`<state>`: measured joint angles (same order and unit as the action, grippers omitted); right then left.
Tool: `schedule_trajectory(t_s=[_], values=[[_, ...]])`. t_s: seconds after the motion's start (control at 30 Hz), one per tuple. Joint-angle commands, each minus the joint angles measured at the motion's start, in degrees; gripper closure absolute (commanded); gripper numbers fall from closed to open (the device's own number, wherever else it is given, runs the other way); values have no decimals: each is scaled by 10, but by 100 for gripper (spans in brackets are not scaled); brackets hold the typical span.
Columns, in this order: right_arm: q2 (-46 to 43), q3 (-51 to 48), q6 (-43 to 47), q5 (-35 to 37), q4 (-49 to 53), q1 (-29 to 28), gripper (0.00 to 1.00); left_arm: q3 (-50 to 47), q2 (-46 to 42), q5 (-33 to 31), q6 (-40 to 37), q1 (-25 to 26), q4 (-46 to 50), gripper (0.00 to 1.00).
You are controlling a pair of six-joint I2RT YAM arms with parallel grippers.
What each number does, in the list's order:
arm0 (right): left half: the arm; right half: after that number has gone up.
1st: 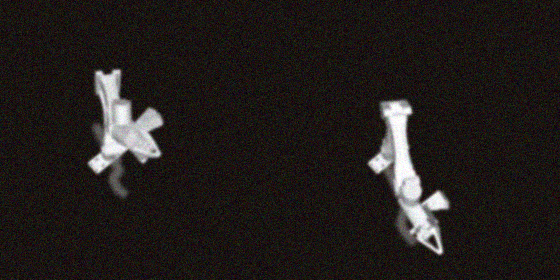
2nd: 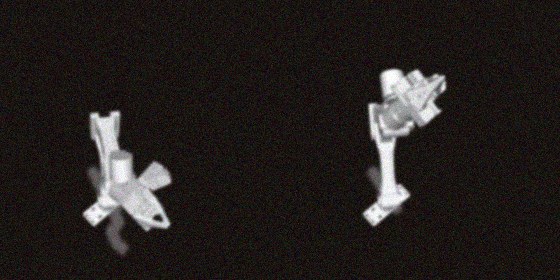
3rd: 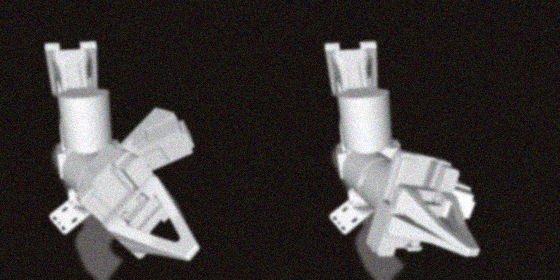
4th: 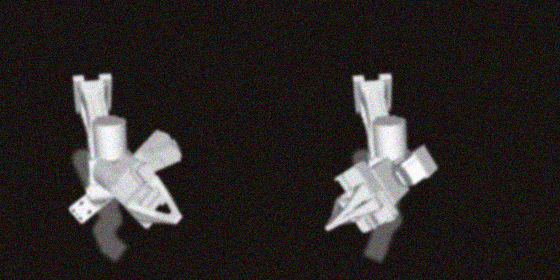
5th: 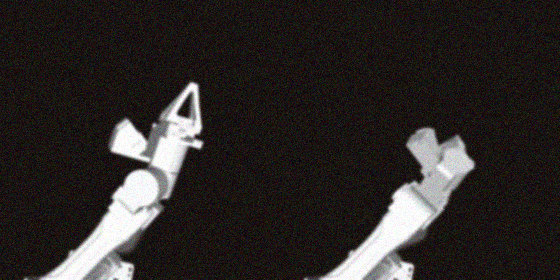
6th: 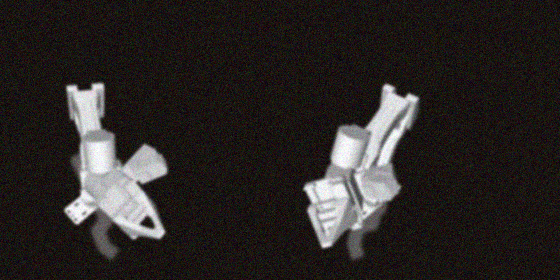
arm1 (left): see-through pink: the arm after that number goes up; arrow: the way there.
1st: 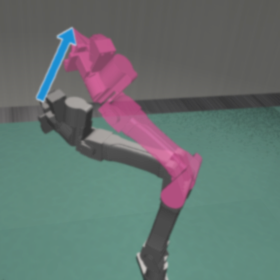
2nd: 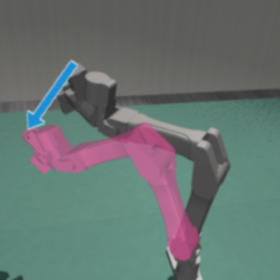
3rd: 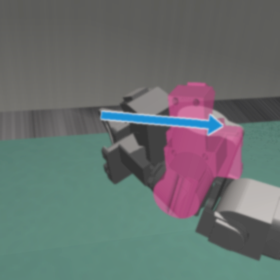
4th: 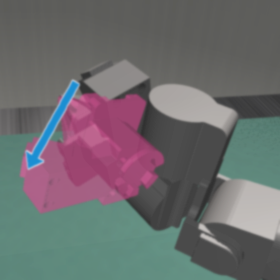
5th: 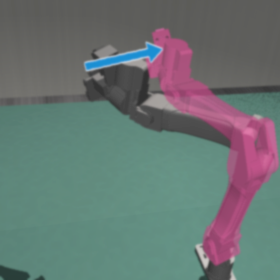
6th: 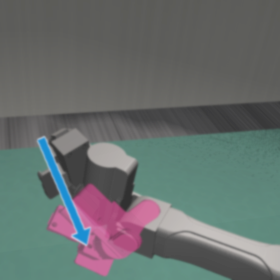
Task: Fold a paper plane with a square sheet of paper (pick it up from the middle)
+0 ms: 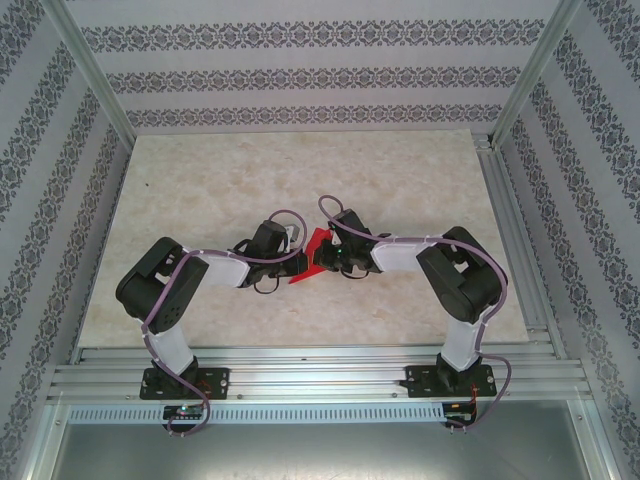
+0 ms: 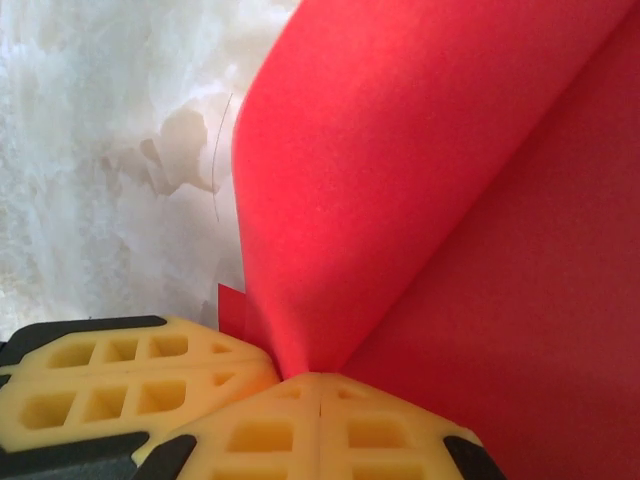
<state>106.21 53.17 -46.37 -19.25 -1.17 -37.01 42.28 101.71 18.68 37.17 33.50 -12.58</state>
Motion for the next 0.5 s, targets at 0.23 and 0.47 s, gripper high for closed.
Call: schedule_trajectory(t_s=[0.23,0.47], values=[[-2,14,-1,-20,-48,1,97,-8,30,-13,-19,-2,61,100],[-42,-17,-1,8,-69,2,97,-7,31,-13,-18,-2,60,100]])
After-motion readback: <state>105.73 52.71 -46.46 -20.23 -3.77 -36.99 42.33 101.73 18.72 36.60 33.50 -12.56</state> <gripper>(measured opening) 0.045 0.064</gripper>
